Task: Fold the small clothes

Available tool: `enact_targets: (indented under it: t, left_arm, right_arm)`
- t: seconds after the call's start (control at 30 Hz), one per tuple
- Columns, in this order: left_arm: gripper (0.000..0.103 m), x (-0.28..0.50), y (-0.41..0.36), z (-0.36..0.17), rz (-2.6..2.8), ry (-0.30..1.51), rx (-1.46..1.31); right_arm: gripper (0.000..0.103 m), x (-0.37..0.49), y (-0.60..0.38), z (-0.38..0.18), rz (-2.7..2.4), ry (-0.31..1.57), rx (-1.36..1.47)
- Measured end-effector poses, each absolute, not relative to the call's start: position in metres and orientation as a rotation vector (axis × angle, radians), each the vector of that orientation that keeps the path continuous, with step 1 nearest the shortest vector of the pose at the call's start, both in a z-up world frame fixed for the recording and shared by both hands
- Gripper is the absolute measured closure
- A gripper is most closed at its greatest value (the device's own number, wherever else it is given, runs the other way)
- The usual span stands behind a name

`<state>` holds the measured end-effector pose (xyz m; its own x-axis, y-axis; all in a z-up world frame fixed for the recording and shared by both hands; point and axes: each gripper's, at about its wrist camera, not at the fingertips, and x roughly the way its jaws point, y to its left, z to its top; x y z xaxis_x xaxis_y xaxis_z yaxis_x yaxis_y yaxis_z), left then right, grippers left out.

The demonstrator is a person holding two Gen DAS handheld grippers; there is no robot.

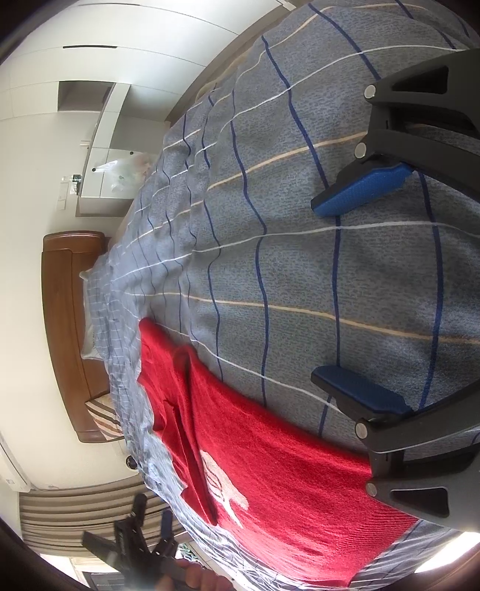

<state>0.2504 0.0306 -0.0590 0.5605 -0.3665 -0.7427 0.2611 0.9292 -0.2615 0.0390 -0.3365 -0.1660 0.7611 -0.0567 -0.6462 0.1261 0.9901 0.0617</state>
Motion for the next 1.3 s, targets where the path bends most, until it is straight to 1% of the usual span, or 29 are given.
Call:
enact_targets:
  t: [0.13, 0.23, 0.33, 0.43, 0.5, 0.53, 0.57, 0.6, 0.63, 0.67, 0.7, 0.73, 0.8, 0.9, 0.93, 0.97, 1.0, 1.07, 1.13, 1.2, 1.27, 1.3]
  left_arm:
    - [0.012, 0.224, 0.099, -0.083, -0.239, 0.904, -0.114]
    - [0.012, 0.197, 0.12, -0.103, -0.199, 0.907, -0.056]
    - [0.012, 0.175, 0.133, -0.123, -0.189, 0.896, -0.065]
    - [0.012, 0.168, 0.144, -0.146, -0.174, 0.89, -0.109]
    - [0.012, 0.164, 0.151, -0.155, -0.166, 0.851, -0.134]
    - [0.012, 0.162, 0.153, -0.156, -0.165, 0.825, -0.144]
    - [0.012, 0.159, 0.154, -0.158, -0.168, 0.801, -0.15]
    - [0.012, 0.154, 0.154, -0.16, -0.168, 0.776, -0.145]
    - [0.011, 0.149, 0.153, -0.163, -0.167, 0.752, -0.129]
    - [0.011, 0.146, 0.152, -0.166, -0.164, 0.735, -0.107]
    - [0.01, 0.144, 0.151, -0.167, -0.159, 0.728, -0.09]
    - [0.009, 0.145, 0.15, -0.167, -0.155, 0.728, -0.08]
    - [0.007, 0.147, 0.15, -0.166, -0.168, 0.729, -0.084]
    - [0.005, 0.149, 0.153, -0.167, -0.178, 0.727, -0.097]
    - [0.005, 0.148, 0.152, -0.168, -0.178, 0.726, -0.095]
    - [0.005, 0.149, 0.152, -0.168, -0.178, 0.726, -0.093]
    - [0.005, 0.148, 0.152, -0.168, -0.178, 0.726, -0.092]
    - [0.005, 0.148, 0.152, -0.168, -0.178, 0.726, -0.094]
    - [0.004, 0.149, 0.151, -0.169, -0.175, 0.726, -0.094]
    - [0.003, 0.15, 0.149, -0.17, -0.171, 0.726, -0.088]
    - [0.003, 0.15, 0.149, -0.17, -0.169, 0.725, -0.086]
    - [0.003, 0.149, 0.15, -0.17, -0.168, 0.724, -0.088]
  right_arm:
    - [0.02, 0.04, -0.336, -0.166, -0.102, 0.7, 0.105]
    - [0.02, 0.037, -0.336, -0.159, -0.097, 0.699, 0.117]
    - [0.02, 0.045, -0.332, -0.135, -0.049, 0.731, 0.139]
    - [0.021, 0.079, -0.327, -0.098, 0.116, 0.774, 0.311]
    - [0.023, 0.117, -0.32, -0.076, 0.245, 0.806, 0.464]
    - [0.028, 0.139, -0.314, -0.07, 0.3, 0.825, 0.536]
    - [0.036, 0.164, -0.309, -0.068, 0.337, 0.848, 0.595]
    - [0.04, 0.19, -0.305, -0.069, 0.348, 0.874, 0.638]
    - [0.044, 0.215, -0.299, -0.074, 0.342, 0.906, 0.658]
    - [0.051, 0.24, -0.293, -0.083, 0.326, 0.951, 0.669]
    - [0.054, 0.261, -0.289, -0.094, 0.297, 0.993, 0.682]
    - [0.06, 0.279, -0.285, -0.107, 0.275, 1.035, 0.719]
    - [0.06, 0.303, -0.282, -0.135, 0.232, 1.096, 0.822]
    - [0.06, 0.322, -0.276, -0.164, 0.196, 1.121, 0.941]
    - [0.068, 0.324, -0.275, -0.17, 0.191, 1.106, 0.969]
    - [0.095, 0.326, -0.272, -0.172, 0.199, 1.092, 0.97]
    - [0.099, 0.326, -0.269, -0.169, 0.196, 1.085, 0.938]
    - [0.099, 0.309, -0.269, -0.151, 0.149, 1.018, 0.872]
    - [0.099, 0.292, -0.267, -0.136, 0.115, 0.996, 0.774]
    - [0.092, 0.284, -0.264, -0.137, 0.055, 1.023, 0.653]
    - [0.078, 0.282, -0.268, -0.148, 0.061, 1.065, 0.633]
    - [0.075, 0.277, -0.273, -0.149, 0.073, 1.05, 0.654]
